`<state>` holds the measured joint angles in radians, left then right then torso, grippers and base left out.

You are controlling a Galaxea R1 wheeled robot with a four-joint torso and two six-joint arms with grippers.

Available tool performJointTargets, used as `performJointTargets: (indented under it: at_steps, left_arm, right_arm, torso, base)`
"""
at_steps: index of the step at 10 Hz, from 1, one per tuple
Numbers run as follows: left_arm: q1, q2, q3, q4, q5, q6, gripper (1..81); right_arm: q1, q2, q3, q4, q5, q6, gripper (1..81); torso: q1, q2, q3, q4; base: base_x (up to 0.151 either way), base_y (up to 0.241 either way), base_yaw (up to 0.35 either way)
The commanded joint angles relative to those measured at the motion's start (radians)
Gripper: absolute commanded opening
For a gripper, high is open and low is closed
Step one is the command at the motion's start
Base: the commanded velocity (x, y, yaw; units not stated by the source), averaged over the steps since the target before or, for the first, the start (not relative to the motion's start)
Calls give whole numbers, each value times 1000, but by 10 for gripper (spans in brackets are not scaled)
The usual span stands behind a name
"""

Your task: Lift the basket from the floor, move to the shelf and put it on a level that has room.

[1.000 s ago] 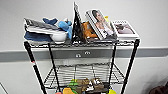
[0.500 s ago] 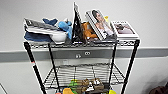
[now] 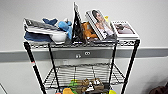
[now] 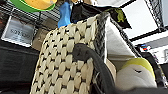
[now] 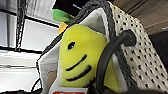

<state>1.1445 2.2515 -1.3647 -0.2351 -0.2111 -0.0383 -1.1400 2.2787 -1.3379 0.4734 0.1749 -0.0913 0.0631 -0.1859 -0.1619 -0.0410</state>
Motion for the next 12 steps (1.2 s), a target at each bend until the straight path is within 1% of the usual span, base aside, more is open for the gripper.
performJointTargets:
  at_steps: [1, 7, 10, 12]
  left_arm:
    - [-134, -74, 215, 83, 7, 1, 10]
    - [-262, -208, 432, 77, 7, -11, 10]
    - [-340, -252, 518, 68, 12, -12, 10]
    - [-398, -282, 559, 40, 24, -12, 10]
  right_arm:
    - [168, -66, 210, -30, -68, 10, 10]
    - [309, -181, 385, -15, -75, 21, 10]
    - [390, -233, 460, 19, -78, 21, 10]
    - [449, -259, 496, 56, -83, 21, 10]
  torso:
    - [0, 0, 0, 0]
    - [0, 0, 0, 0]
    - [0, 0, 0, 0]
    - [0, 0, 0, 0]
  base:
    - [0, 0, 0]
    - [0, 0, 0]
    - [0, 0, 0]
    - [0, 0, 0]
